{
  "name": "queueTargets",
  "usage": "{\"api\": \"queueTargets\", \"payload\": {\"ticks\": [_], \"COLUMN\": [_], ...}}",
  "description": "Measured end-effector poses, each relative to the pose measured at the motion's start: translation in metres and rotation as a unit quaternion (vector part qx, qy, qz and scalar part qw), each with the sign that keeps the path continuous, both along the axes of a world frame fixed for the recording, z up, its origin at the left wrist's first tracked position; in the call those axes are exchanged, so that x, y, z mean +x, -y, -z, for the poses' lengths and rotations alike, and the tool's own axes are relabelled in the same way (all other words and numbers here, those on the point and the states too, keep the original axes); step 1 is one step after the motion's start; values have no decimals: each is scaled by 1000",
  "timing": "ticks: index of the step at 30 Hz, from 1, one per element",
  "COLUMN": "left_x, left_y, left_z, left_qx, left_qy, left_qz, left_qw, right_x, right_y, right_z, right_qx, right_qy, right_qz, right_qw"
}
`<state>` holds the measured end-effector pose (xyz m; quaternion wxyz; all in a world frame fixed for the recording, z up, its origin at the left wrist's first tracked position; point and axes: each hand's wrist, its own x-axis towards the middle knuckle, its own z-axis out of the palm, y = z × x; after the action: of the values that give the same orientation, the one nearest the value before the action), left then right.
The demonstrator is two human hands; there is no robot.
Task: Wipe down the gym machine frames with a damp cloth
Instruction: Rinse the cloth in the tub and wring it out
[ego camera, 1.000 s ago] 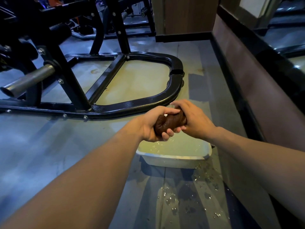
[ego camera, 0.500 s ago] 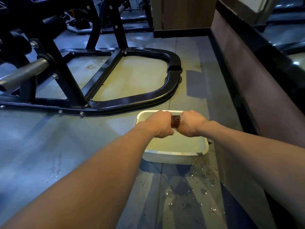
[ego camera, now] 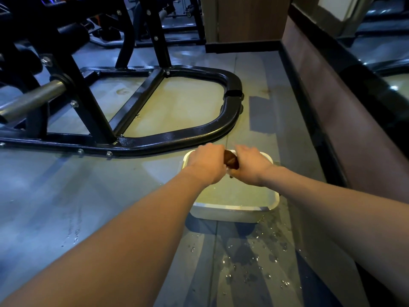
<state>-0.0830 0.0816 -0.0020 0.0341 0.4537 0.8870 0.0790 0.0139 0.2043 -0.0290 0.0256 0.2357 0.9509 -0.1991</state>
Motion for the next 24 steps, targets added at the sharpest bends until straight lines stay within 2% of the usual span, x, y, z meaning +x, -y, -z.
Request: {"api": "queueTargets", "payload": {"ticks": [2, 3, 4, 6, 8, 10, 13, 16, 18, 20, 22, 24], "left_x": [-3, -5, -7, -7, -6, -8, -15, -18, -15, -9, -3, 0], "left_y": [-5, -5, -4, 3, 6, 9, 19, 28, 27, 23, 18, 13], "left_z": [-8, -13, -18, -26, -30, -32, -35, -31, -25, -16, -3, -1], "left_qx": [51, 85, 101, 81, 55, 40, 12, -20, -49, -80, -75, -68], "left_qy": [170, 285, 399, 577, 669, 691, 662, 622, 548, 418, 234, 76], "left_qz": [-111, -157, -188, -191, -162, -137, -109, -100, -86, -46, 13, 66], "left_qw": [978, 942, 892, 790, 723, 709, 742, 776, 830, 904, 969, 993], "right_x": [6, 10, 14, 19, 21, 19, 15, 9, 8, 10, 11, 8], "right_y": [-5, -9, -12, -16, -16, -13, -4, 3, 7, 10, 12, 13], "right_z": [-2, -3, -4, -4, -5, -7, -13, -17, -20, -22, -22, -22], "right_qx": [38, 68, 109, 175, 174, 113, 65, 138, 177, 169, 162, 149], "right_qy": [-47, -71, -88, -109, -124, -139, -137, -106, -67, -21, 18, 40], "right_qz": [-24, -53, -88, -142, -161, -168, -164, -185, -189, -177, -153, -121], "right_qw": [998, 994, 986, 968, 964, 969, 975, 967, 964, 969, 975, 981]}}
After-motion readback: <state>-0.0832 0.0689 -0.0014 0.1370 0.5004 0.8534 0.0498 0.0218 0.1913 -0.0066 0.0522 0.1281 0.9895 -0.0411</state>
